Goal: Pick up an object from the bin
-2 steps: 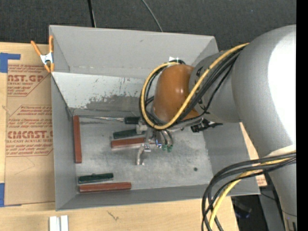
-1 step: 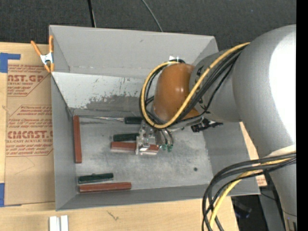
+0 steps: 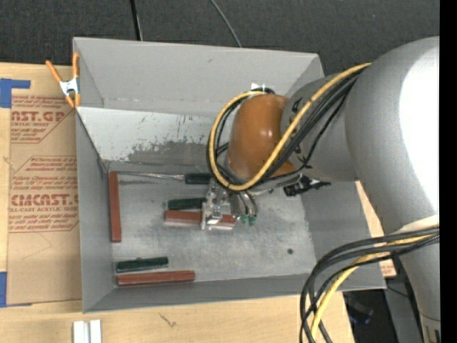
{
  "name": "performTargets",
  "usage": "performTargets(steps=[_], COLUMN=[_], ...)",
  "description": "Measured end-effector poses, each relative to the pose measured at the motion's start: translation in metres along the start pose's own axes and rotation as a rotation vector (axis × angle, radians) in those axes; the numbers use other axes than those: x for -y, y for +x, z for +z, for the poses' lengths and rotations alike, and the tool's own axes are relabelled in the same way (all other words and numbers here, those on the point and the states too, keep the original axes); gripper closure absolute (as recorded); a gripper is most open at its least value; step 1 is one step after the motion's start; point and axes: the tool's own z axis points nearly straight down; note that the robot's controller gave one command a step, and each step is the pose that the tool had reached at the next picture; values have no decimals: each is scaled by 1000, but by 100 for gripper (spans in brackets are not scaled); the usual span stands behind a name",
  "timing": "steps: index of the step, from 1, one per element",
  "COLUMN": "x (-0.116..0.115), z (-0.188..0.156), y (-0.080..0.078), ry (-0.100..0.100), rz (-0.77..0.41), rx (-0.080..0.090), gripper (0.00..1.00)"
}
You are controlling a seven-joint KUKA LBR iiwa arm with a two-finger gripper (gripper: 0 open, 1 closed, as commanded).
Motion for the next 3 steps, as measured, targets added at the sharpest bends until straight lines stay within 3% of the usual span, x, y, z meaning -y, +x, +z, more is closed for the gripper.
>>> performTargets(steps=[2, 3], x=[0, 0], z=[-11, -18], y=[4, 3], ry=[3, 2], rz=[0, -1], rx=[-21, -20], gripper=[100, 100])
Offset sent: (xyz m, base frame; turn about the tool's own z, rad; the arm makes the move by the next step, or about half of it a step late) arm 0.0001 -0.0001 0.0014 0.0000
